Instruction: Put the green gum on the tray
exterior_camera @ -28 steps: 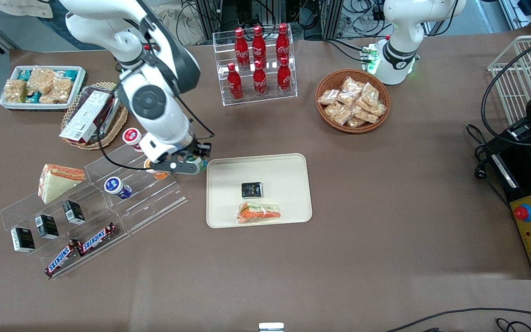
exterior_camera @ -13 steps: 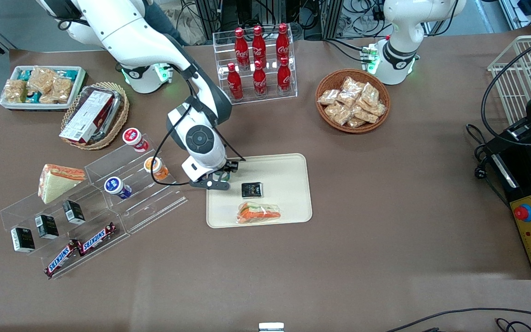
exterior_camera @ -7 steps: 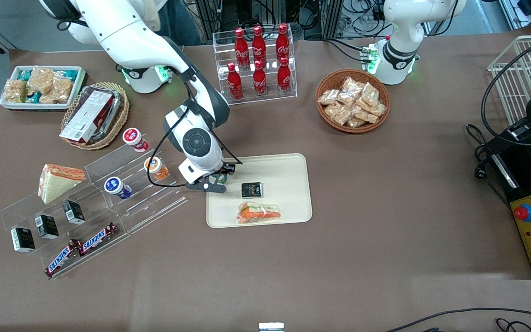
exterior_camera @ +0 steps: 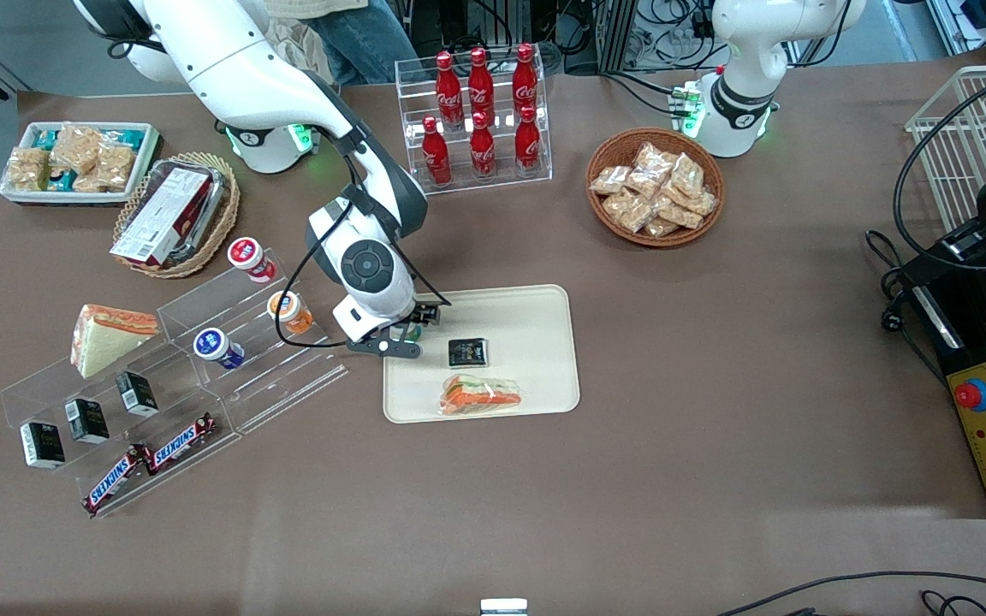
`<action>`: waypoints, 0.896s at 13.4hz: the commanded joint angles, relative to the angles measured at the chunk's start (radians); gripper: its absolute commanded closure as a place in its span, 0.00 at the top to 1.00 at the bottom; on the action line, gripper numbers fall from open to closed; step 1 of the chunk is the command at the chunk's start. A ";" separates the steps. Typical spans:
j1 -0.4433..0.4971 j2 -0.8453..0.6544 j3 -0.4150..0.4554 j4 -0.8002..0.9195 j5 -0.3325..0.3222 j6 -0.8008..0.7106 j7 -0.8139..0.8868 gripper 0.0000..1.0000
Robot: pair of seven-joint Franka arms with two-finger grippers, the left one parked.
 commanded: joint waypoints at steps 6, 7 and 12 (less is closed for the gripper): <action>-0.106 -0.224 -0.018 0.047 -0.013 -0.162 -0.331 1.00; -0.130 -0.252 -0.020 0.077 -0.012 -0.217 -0.382 1.00; -0.259 -0.303 -0.035 0.294 -0.021 -0.562 -0.524 1.00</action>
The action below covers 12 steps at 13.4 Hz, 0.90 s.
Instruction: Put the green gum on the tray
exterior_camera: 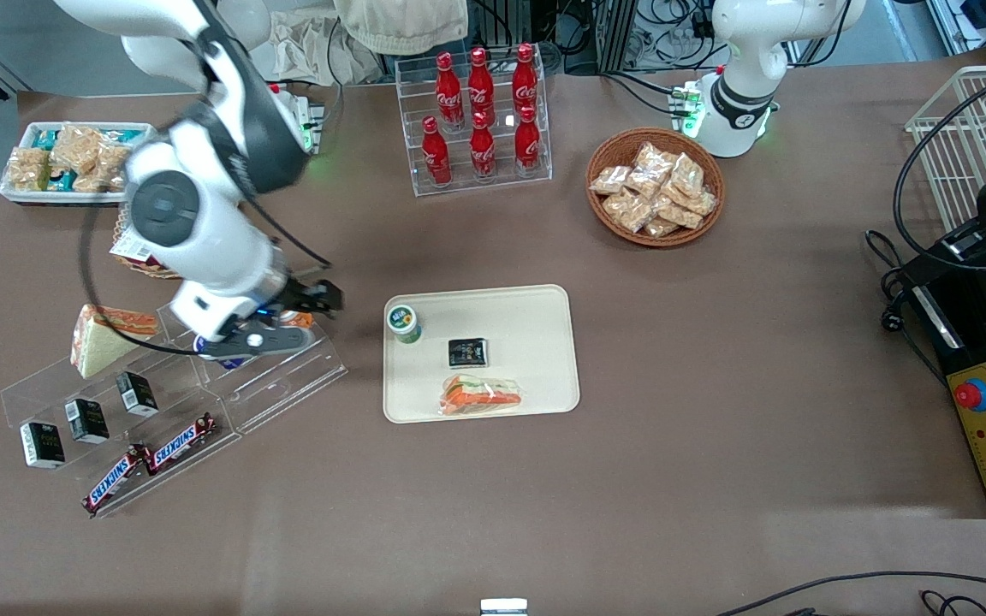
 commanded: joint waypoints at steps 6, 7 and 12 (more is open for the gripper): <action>-0.134 -0.095 -0.170 0.080 -0.004 -0.153 -0.373 1.00; -0.134 -0.100 -0.199 0.080 -0.004 -0.151 -0.390 1.00; -0.133 -0.109 -0.215 0.083 -0.014 -0.141 -0.389 1.00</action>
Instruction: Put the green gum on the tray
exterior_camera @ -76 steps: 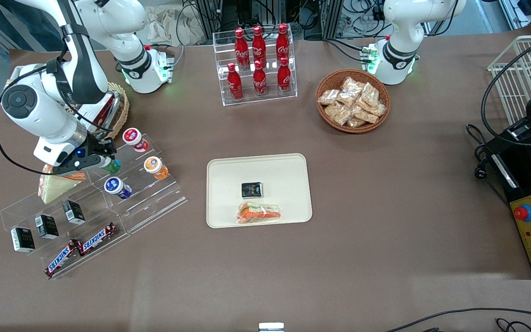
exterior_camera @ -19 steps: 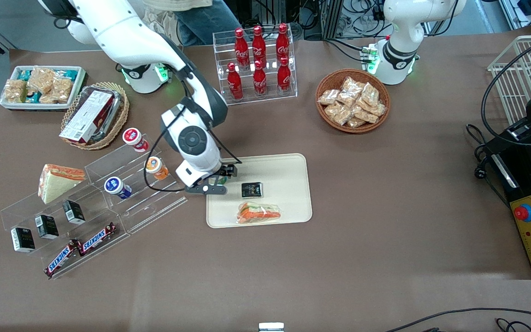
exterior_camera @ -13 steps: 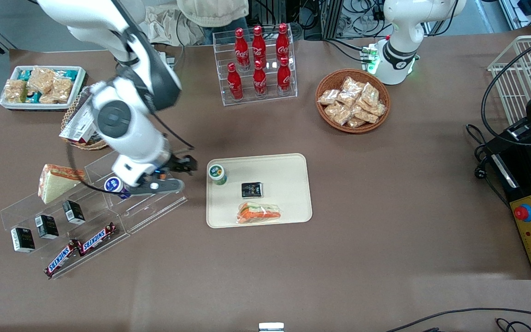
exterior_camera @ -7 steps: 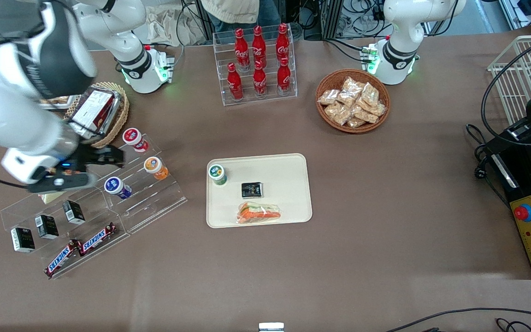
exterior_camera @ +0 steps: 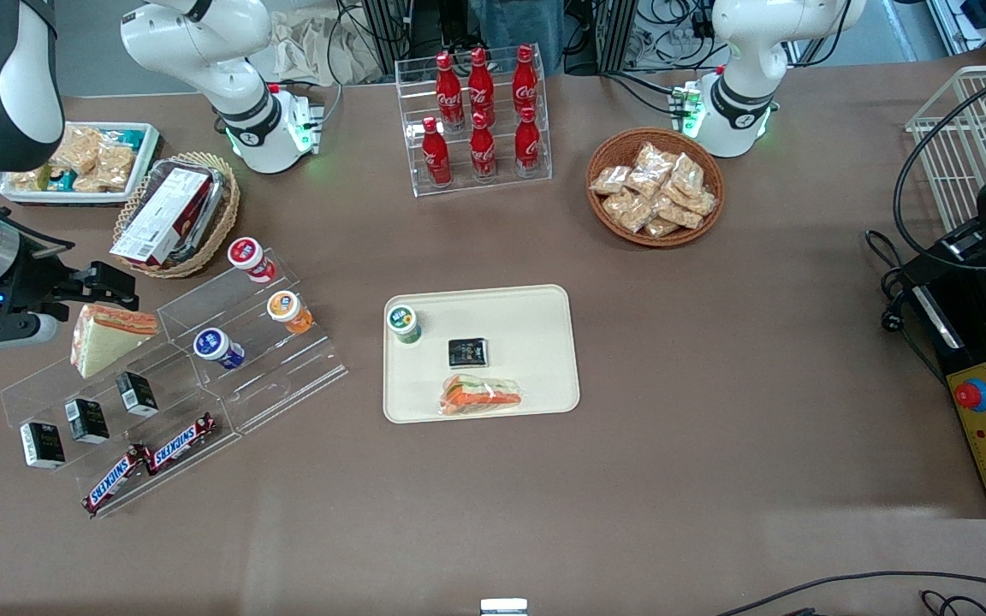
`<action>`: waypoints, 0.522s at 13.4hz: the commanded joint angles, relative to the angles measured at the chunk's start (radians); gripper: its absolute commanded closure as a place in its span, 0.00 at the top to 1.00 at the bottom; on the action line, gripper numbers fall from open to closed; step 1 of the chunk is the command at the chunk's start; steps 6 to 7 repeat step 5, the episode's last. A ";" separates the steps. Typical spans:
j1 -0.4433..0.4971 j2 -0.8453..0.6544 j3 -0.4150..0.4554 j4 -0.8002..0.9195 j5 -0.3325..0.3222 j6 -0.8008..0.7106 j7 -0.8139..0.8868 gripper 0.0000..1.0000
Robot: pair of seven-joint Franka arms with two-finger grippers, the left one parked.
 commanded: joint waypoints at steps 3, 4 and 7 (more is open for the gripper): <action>0.004 -0.017 0.008 0.011 -0.019 -0.015 0.003 1.00; 0.003 -0.015 0.008 0.011 -0.028 -0.016 0.004 1.00; 0.003 -0.015 0.006 0.011 -0.028 -0.018 0.006 1.00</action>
